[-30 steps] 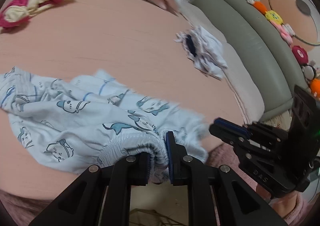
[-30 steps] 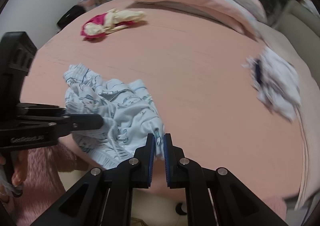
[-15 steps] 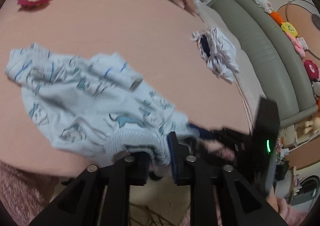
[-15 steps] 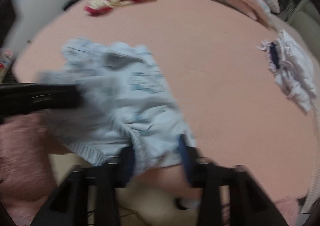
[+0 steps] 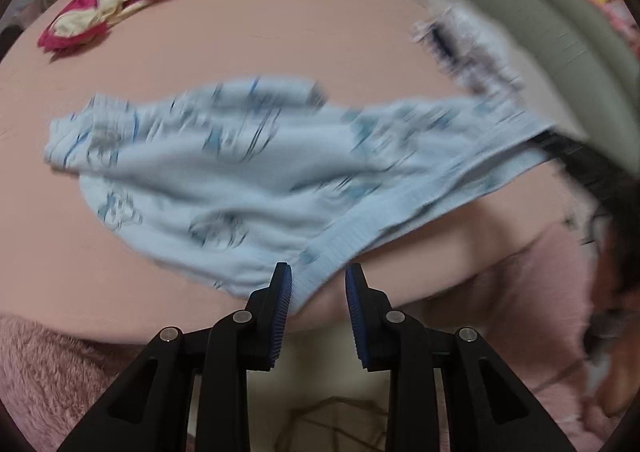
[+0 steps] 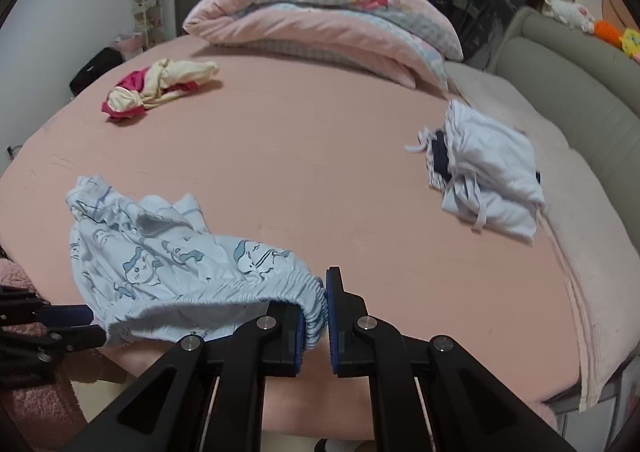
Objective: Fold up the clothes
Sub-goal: 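Lift the waistband with both grippers, stretching it between them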
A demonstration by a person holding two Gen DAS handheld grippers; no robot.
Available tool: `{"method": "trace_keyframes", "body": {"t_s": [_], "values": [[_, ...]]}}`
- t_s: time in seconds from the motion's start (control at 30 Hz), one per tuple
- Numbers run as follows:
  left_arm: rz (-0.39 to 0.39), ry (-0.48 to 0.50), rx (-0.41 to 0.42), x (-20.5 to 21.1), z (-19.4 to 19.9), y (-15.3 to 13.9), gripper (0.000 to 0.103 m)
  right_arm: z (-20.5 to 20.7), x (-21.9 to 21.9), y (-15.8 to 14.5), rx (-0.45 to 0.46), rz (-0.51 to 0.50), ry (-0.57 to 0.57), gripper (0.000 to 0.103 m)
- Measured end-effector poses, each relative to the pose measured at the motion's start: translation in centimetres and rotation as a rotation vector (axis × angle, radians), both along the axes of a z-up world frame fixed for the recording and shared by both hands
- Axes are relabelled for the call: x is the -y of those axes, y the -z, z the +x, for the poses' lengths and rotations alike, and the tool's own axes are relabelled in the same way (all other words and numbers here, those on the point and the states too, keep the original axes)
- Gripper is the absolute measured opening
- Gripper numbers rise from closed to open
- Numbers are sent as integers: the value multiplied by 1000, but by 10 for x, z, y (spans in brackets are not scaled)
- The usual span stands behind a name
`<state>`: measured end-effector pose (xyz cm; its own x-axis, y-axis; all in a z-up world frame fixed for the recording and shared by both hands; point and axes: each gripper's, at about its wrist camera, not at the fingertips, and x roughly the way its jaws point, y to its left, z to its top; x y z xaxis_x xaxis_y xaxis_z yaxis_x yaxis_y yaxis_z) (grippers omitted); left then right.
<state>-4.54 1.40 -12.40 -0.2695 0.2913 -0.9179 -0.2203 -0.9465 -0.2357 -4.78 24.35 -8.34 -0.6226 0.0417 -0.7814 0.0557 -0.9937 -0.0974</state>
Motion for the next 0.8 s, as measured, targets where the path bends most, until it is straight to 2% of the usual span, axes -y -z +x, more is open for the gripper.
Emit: {"method": "trace_keyframes", "body": {"t_s": [0.13,0.2,0.33,0.37,0.4,0.43,0.5,0.6,0.63,0.7,0.73,0.8], "values": [[-70,-60,14,3,2,28,25,1,-11,5,-13,-31,24,6],[-27,-135,-14,12,0,32,25,4,-11,7,-17,-38,19,6],[-139,-191,-163,12,-7,27,25,11,-7,18,20,-58,20,6],[-189,-200,-187,11,-10,29,25,12,-7,26,53,-73,17,6],[-202,-193,-175,11,-13,34,25,11,-6,35,90,-81,9,6],[-215,-186,-165,12,-15,40,25,11,-7,47,130,-90,6,6],[-217,-179,-199,9,-10,42,25,9,-8,70,211,-109,-1,7],[-248,-116,-212,7,-1,42,22,9,-8,103,303,-128,-4,7],[-220,-142,-217,11,-2,35,6,9,-9,109,308,-127,-6,6],[-165,-193,-229,18,-5,20,4,10,-13,104,286,-132,4,4],[-137,-216,-236,21,-6,12,4,10,-17,92,245,-113,28,4],[-66,-219,-299,32,-8,-23,4,9,-26,63,161,-105,56,3]]}}
